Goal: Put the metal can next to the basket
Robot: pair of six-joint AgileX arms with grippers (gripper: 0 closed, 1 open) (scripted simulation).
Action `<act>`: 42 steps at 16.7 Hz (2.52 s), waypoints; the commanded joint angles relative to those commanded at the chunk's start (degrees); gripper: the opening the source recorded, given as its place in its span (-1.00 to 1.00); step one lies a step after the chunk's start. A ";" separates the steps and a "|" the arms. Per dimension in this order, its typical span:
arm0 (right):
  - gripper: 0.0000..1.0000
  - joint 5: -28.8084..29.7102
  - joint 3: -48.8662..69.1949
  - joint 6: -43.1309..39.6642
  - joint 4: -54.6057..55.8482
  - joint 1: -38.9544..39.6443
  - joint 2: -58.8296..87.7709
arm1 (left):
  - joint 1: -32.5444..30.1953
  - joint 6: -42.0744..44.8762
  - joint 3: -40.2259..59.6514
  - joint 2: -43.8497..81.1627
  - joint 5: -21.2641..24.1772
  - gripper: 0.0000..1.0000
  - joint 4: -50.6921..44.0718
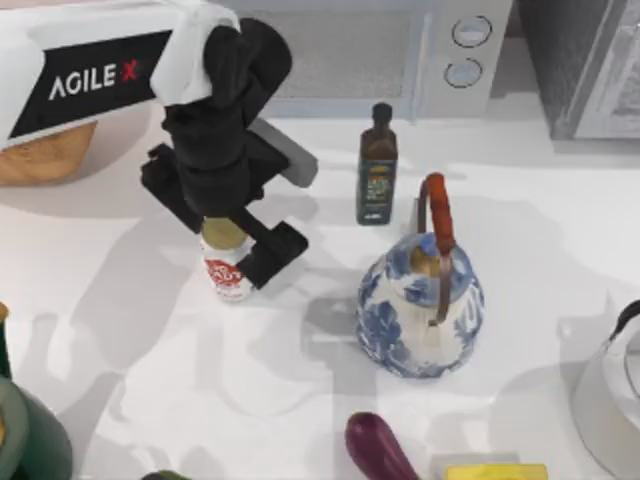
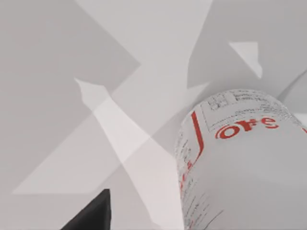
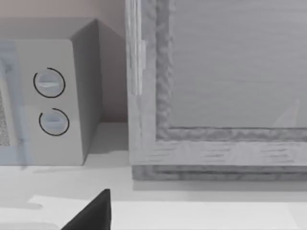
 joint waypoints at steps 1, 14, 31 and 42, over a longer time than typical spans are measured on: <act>1.00 0.00 0.00 0.00 0.00 0.00 0.00 | 0.00 0.00 0.00 0.00 0.00 1.00 0.00; 1.00 0.00 0.00 0.00 0.00 0.00 0.00 | 0.00 0.00 0.00 0.00 0.00 -0.81 0.00; 1.00 0.00 0.00 0.00 0.00 0.00 0.00 | 11.48 -7.23 -9.11 0.65 2.39 -1.00 -4.77; 1.00 0.00 0.00 0.00 0.00 0.00 0.00 | 44.22 -0.89 -8.01 -8.47 -0.03 -1.00 -0.37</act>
